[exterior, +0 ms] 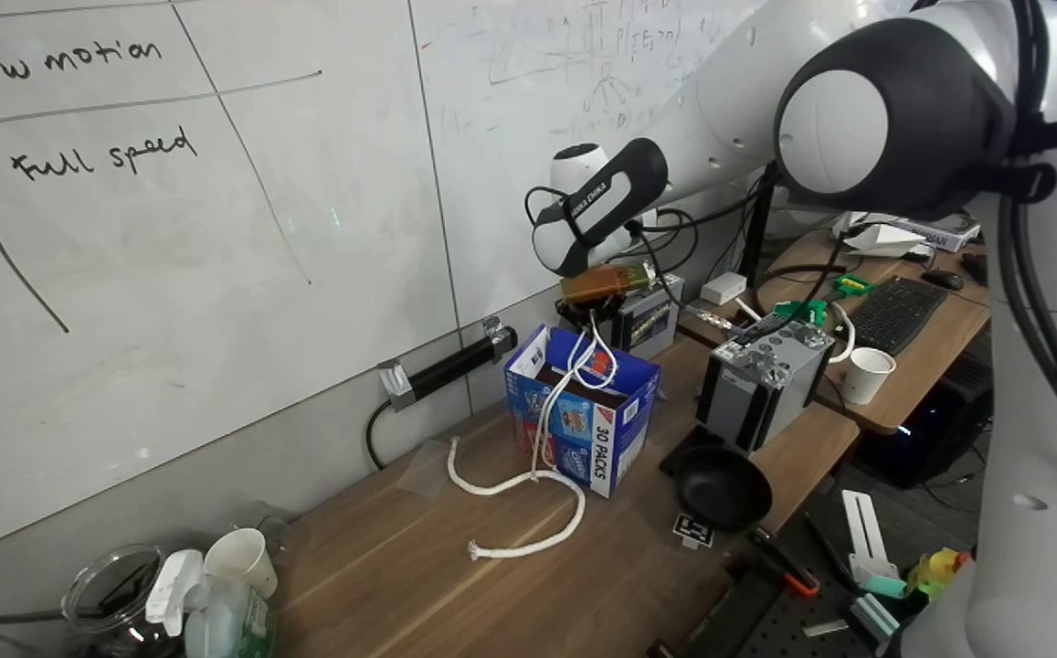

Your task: Put the string in blue box

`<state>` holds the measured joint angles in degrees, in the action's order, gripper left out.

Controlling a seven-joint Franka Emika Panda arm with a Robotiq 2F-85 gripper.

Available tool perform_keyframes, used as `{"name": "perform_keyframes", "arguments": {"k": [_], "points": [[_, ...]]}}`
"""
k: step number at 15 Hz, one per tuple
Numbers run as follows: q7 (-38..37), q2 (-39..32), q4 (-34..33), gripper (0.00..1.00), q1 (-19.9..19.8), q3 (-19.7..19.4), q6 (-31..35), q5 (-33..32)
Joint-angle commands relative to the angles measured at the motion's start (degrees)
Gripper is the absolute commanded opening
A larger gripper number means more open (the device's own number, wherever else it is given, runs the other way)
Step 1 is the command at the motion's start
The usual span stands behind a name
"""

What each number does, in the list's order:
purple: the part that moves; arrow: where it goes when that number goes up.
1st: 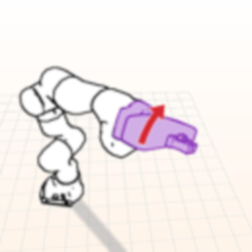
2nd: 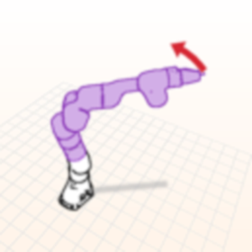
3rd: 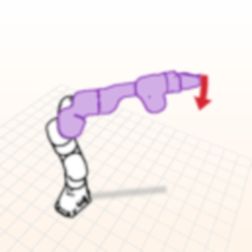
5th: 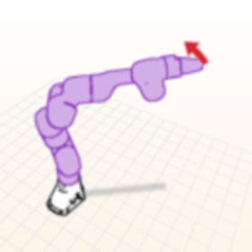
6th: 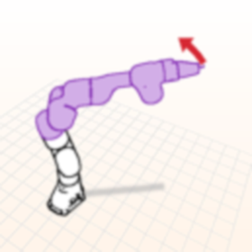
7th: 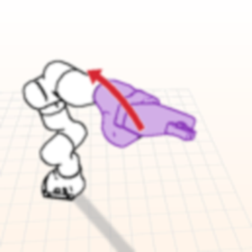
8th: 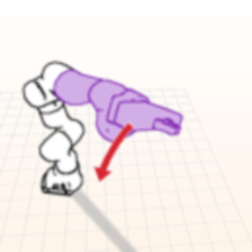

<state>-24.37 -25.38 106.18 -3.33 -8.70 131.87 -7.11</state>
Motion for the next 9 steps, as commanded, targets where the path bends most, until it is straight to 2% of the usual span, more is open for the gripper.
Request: {"name": "perform_keyframes", "arguments": {"k": [1,9], "points": [[4.79,-0.24,-1.7,0.38,-0.71,0.65,-1.3,2.46],[11.1,2.78,0.78,0.98,0.43,1.93,-0.71,2.36]]}}
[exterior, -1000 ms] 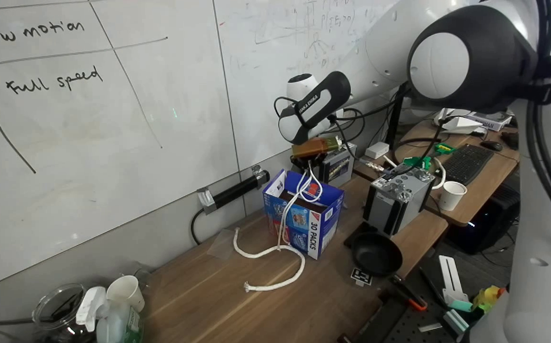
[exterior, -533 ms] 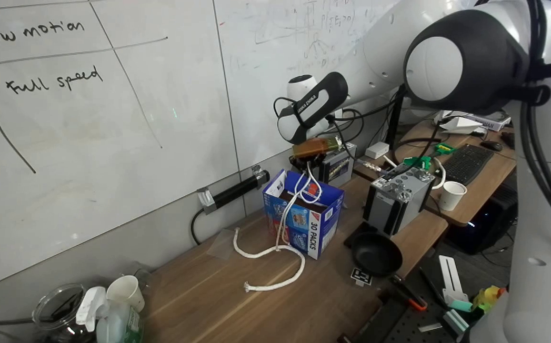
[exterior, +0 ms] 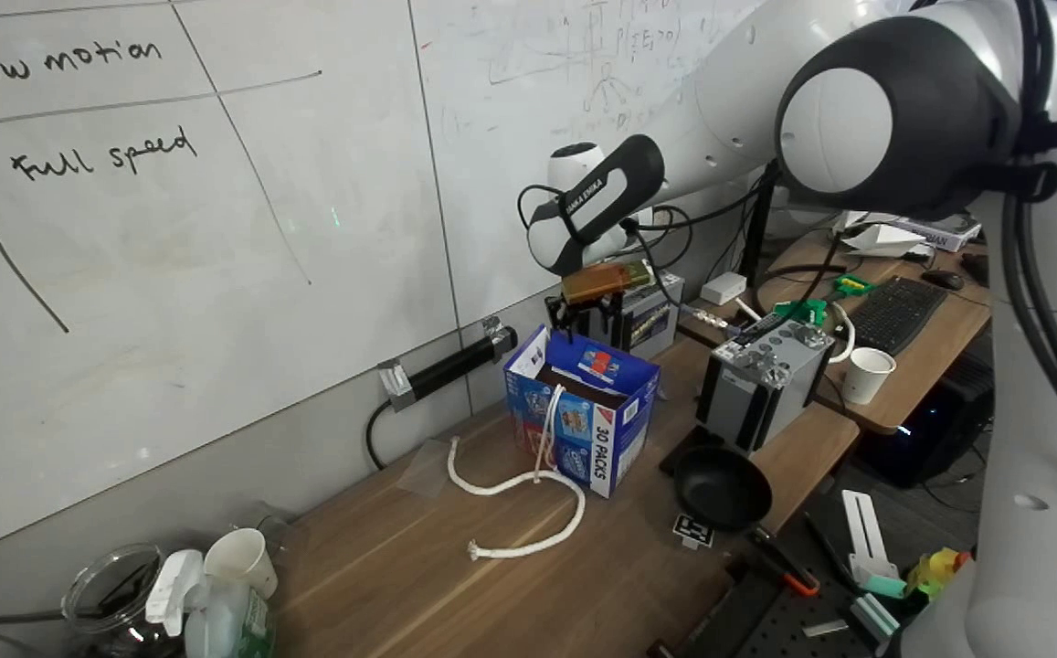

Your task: Put the string in blue box

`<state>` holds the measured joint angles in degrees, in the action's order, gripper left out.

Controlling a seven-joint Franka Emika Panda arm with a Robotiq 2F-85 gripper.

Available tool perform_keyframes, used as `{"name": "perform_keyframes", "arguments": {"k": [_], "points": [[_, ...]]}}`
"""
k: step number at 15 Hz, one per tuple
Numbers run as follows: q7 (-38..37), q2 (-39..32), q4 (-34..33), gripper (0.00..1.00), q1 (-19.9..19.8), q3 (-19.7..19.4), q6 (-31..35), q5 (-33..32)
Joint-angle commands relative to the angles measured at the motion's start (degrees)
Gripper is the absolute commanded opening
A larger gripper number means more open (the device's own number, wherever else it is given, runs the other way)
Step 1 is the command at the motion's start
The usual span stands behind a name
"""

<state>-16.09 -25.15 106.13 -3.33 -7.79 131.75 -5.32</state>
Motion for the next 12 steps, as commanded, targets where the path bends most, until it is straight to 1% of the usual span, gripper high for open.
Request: {"name": "perform_keyframes", "arguments": {"k": [1,3,8,12], "points": [[3.45,3.17,1.13,1.0,0.69,1.45,-0.67,0.56],[4.65,4.73,2.27,1.0,1.4,2.75,-0.27,0.93],[8.63,7.81,5.94,1.0,3.11,7.91,1.45,4.09],[10.02,6.49,8.88,1.0,5.13,11.54,3.89,8.73]]}}
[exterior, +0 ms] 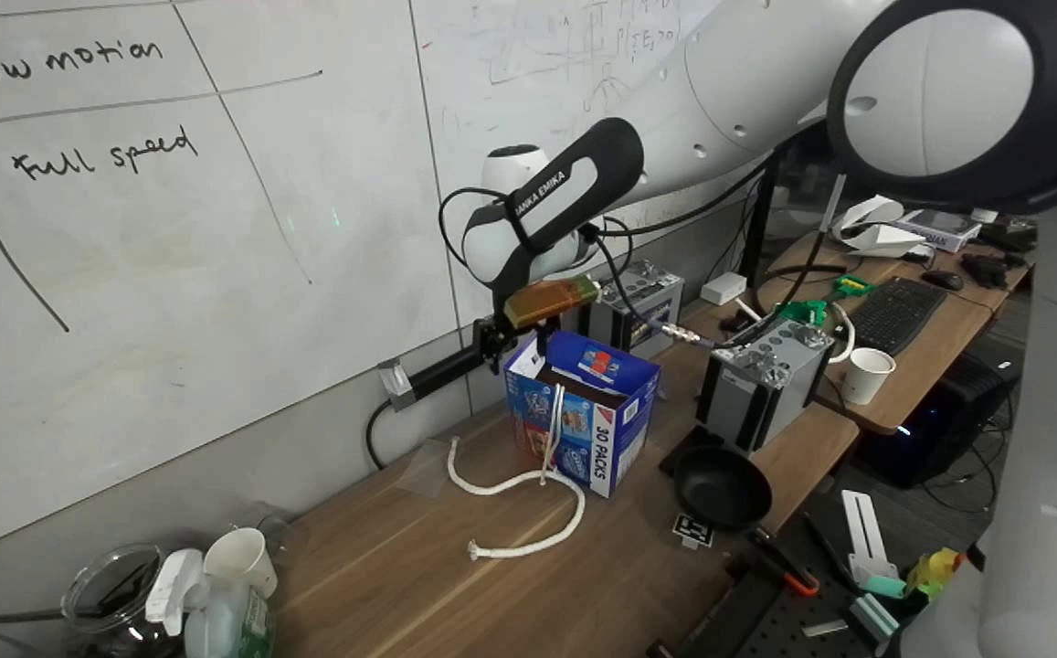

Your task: Put the string in blue box

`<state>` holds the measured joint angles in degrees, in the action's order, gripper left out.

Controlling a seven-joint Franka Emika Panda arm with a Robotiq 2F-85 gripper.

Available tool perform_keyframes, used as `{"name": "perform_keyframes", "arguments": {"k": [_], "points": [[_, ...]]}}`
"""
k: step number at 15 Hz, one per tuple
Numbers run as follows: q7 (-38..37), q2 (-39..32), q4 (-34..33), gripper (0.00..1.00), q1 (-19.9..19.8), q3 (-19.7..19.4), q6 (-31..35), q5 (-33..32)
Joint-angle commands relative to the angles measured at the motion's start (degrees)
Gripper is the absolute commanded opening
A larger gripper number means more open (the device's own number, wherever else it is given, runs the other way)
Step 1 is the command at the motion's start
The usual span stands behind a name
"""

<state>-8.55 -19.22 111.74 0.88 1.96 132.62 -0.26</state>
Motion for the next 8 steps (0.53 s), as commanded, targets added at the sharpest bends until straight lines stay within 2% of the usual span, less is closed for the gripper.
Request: {"name": "perform_keyframes", "arguments": {"k": [1,5,8], "points": [[3.41,-0.15,3.71,1.0,1.08,2.72,3.46,5.42],[3.59,-4.93,5.01,1.0,2.15,4.52,5.65,9.35],[1.95,-9.07,4.99,1.0,3.11,4.43,7.48,10.03]]}}
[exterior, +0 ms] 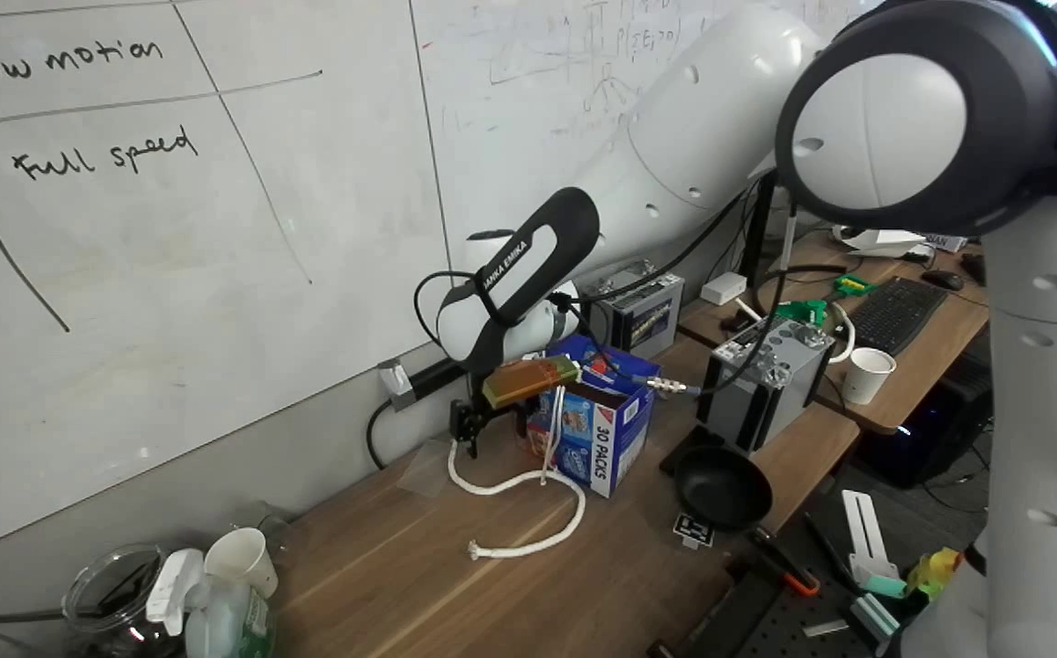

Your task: Put the string in blue box

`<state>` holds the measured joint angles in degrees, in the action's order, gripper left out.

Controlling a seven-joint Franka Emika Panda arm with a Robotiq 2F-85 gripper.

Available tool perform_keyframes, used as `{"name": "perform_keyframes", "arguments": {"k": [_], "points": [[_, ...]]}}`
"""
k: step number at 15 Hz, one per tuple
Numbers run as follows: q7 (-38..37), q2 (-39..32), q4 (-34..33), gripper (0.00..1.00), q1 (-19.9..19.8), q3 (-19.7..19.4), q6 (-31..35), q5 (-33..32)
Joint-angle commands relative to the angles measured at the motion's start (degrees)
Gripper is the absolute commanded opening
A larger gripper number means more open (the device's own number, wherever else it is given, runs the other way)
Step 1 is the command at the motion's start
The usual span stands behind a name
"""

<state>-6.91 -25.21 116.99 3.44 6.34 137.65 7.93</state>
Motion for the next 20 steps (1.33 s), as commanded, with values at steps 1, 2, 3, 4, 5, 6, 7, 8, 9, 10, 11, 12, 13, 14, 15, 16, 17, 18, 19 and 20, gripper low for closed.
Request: {"name": "perform_keyframes", "arguments": {"k": [1,2,3,4,5,6,7,8,9,10,11,12,13,14,15,16,17,18,19,20], "points": [[-0.33,-4.58,-0.19,1.0,1.19,-0.41,3.55,1.03],[-1.19,-5.89,-0.26,1.0,1.79,-0.91,4.52,0.26],[-1.32,-7.15,-0.22,1.0,2.13,-1.16,5.52,-0.16],[-1.69,-8.37,-0.13,1.0,2.67,-1.64,6.71,-0.8],[-2.16,-9.4,-0.14,1.0,3.34,-2.28,7.27,-1.73],[-2.37,-10.35,0.17,1.0,4.03,-2.96,8.37,-2.8],[-2.77,-11.33,0.27,1.0,4.82,-4.01,9.1,-4.26],[-2.59,-12.11,0.2,1.0,5.09,-4.44,9.32,-5.08],[-3.22,-12.88,0.46,1.0,5.9,-5.46,10.15,-6.44],[-3.39,-13.33,0.56,1.0,6.48,-6.22,10.33,-7.65],[-4.37,-14.19,0.65,1.0,7.56,-7.5,11.08,-9.31],[-4.88,-14.86,0.6,1.0,8.15,-8.35,11.56,-10.47],[-5.59,-15.52,0.62,1.0,8.69,-9.17,12.32,-11.43],[-5.88,-15.98,0.66,1.0,9.0,-9.78,12.88,-12.26],[-6.46,-16.36,0.68,1.0,9.28,-10.29,13.29,-12.66],[-7.27,-16.76,0.86,1.0,9.63,-10.86,14.19,-12.92],[-8.36,-16.92,1.12,1.0,9.5,-10.95,14.69,-12.23],[-9.61,-16.81,1.56,1.0,9.51,-11.09,15.2,-11.45],[-11.13,-16.39,2.39,1.0,9.62,-11.31,15.7,-10.83],[-12.88,-16.05,2.98,1.0,9.7,-11.52,15.91,-10.15]]}}
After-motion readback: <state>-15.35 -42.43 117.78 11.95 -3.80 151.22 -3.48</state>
